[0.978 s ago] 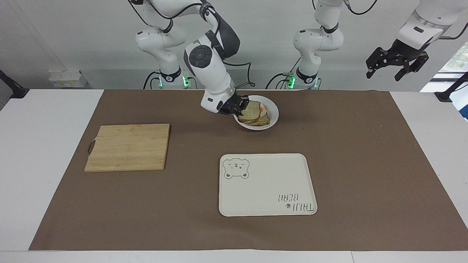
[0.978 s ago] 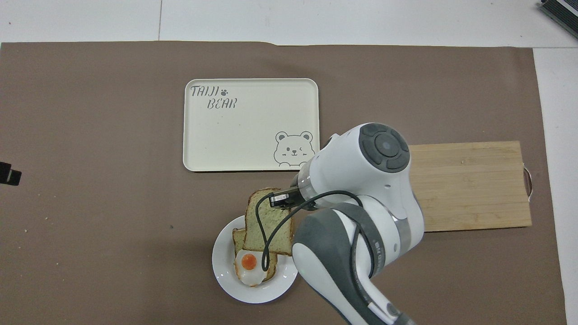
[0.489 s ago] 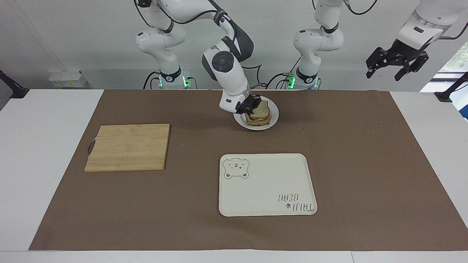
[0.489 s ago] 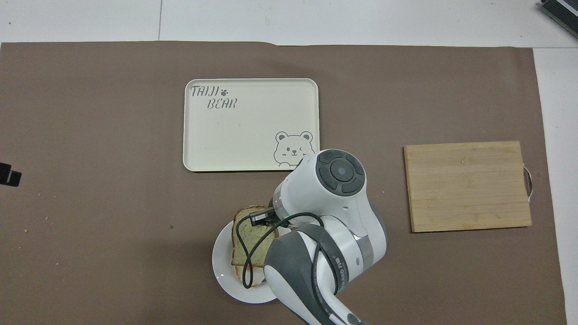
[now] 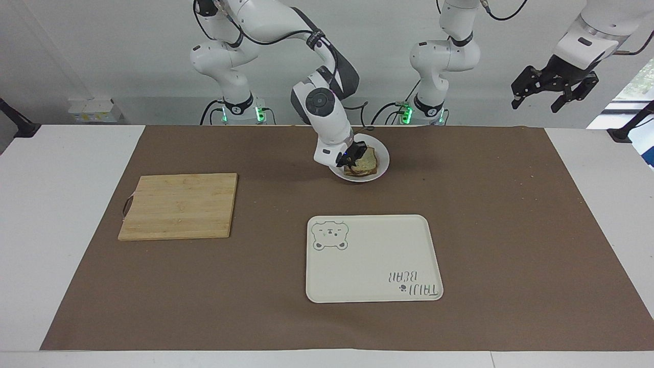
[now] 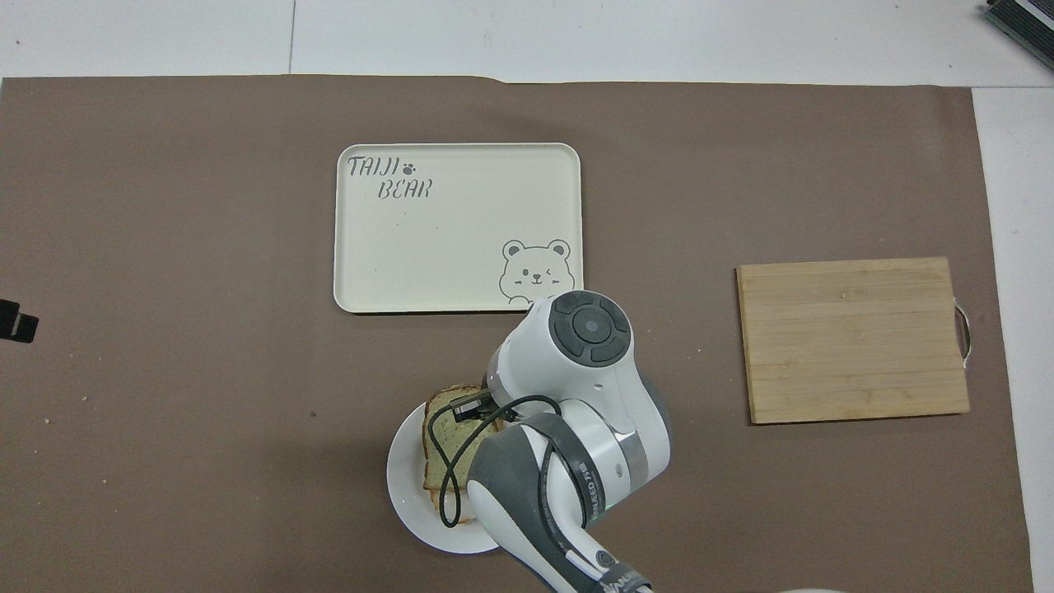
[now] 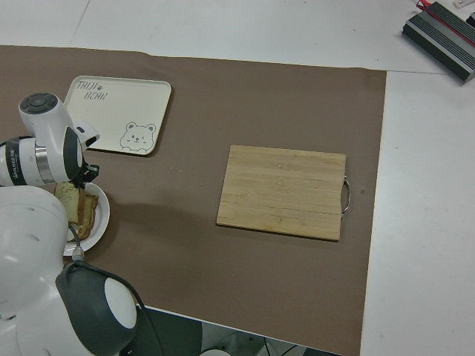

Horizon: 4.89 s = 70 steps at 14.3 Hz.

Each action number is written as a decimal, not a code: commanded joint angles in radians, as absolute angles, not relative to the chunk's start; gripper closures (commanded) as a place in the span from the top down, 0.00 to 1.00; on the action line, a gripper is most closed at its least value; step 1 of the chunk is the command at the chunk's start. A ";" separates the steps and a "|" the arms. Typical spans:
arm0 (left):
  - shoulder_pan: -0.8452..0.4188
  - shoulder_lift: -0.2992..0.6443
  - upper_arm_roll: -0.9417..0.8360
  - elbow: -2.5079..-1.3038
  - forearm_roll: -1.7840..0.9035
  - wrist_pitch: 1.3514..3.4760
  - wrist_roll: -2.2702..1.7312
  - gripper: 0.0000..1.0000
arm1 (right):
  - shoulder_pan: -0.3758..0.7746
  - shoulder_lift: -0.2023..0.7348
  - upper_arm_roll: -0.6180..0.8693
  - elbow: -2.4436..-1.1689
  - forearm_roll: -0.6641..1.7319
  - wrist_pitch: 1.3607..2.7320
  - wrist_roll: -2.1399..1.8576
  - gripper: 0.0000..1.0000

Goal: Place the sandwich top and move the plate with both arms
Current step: 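Lower the bread slice onto the egg toast with the right gripper, then open the right gripper and withdraw the right arm from the plate, then bring the left gripper against the side of the white plate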

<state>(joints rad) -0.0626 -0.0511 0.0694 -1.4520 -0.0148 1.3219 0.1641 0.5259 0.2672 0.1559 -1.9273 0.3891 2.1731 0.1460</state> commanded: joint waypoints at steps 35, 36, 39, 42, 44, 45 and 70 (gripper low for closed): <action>-0.074 -0.356 0.075 -2.218 -0.461 1.790 0.250 1.00 | 0.127 -0.004 0.138 -1.638 -0.021 1.812 0.153 1.00; -0.081 -0.356 0.077 -2.261 -0.507 1.831 0.283 1.00 | 0.115 -0.024 0.137 -1.638 -0.021 1.810 0.153 1.00; -0.071 -0.359 0.078 -2.402 -0.662 1.885 0.446 1.00 | 0.080 -0.066 0.137 -1.638 -0.020 1.799 0.153 1.00; -0.078 -0.350 0.078 -2.502 -0.770 1.959 0.508 1.00 | 0.037 -0.092 0.133 -1.635 -0.005 1.769 0.153 1.00; -0.080 -0.328 0.078 -2.600 -0.886 2.015 0.653 0.98 | -0.001 -0.110 0.135 -1.635 0.000 1.741 0.152 1.00; -0.080 -0.322 0.078 -2.630 -0.935 2.038 0.694 0.98 | -0.017 -0.113 0.132 -1.635 0.000 1.729 0.150 1.00; -0.459 -0.173 0.077 -2.787 -1.529 2.385 0.865 0.15 | -0.025 -0.104 -0.057 -1.623 -0.021 1.551 -0.017 1.00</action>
<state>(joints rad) -0.4252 -0.1638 0.0662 -2.7712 -1.5073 2.3480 0.8529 -0.0193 -0.0920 -0.0700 -1.6126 -0.0305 1.5613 -0.0108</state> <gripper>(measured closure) 0.696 0.000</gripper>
